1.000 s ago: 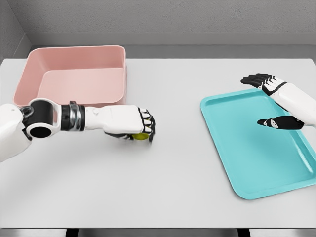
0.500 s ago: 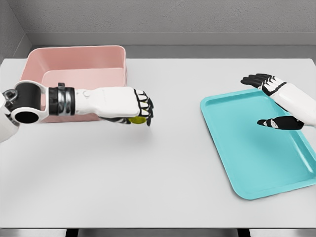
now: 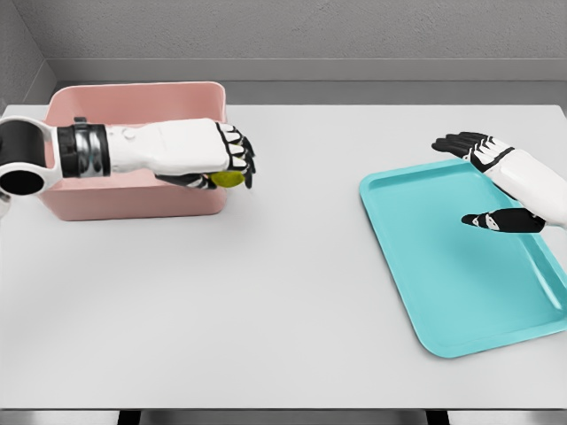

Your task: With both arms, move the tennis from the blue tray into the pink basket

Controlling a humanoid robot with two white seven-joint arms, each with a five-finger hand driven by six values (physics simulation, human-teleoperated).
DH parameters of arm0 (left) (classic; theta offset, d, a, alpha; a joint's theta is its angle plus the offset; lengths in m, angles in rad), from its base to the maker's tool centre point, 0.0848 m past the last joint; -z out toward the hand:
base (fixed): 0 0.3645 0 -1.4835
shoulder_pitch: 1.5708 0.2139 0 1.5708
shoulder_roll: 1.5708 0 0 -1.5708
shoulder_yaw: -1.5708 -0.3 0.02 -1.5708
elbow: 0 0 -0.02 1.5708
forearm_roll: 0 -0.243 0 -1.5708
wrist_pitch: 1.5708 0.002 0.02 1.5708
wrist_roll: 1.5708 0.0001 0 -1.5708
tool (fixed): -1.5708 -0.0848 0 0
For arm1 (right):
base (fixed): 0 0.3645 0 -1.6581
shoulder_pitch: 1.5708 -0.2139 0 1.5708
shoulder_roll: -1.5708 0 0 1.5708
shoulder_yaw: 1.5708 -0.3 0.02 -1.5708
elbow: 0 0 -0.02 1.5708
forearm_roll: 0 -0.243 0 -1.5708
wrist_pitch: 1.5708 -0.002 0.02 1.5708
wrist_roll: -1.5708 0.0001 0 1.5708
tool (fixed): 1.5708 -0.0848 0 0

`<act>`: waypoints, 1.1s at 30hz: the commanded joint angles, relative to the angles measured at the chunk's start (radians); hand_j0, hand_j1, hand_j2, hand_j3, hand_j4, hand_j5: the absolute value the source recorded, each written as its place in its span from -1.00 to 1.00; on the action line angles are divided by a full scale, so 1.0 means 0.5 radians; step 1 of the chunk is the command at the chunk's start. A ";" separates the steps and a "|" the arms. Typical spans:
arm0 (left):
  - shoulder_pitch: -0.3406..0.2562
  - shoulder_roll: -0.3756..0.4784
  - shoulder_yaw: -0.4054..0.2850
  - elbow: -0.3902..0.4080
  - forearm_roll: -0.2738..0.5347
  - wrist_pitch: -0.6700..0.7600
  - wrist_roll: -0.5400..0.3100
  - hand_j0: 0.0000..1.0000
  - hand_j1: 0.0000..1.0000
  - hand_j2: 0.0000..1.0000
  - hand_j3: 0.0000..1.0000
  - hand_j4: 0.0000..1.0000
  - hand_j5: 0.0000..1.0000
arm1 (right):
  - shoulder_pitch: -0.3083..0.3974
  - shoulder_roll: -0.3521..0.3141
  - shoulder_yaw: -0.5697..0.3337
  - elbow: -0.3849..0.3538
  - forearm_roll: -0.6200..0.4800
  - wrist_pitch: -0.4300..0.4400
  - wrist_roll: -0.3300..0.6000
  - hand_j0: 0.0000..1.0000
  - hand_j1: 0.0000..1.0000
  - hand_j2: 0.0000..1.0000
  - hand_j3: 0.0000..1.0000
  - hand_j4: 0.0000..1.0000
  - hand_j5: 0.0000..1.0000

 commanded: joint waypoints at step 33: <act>0.000 0.143 0.281 0.799 0.162 0.004 0.017 1.00 1.00 1.00 1.00 1.00 1.00 | 0.003 -0.002 0.000 0.002 -0.018 0.005 -0.001 1.00 1.00 1.00 1.00 1.00 1.00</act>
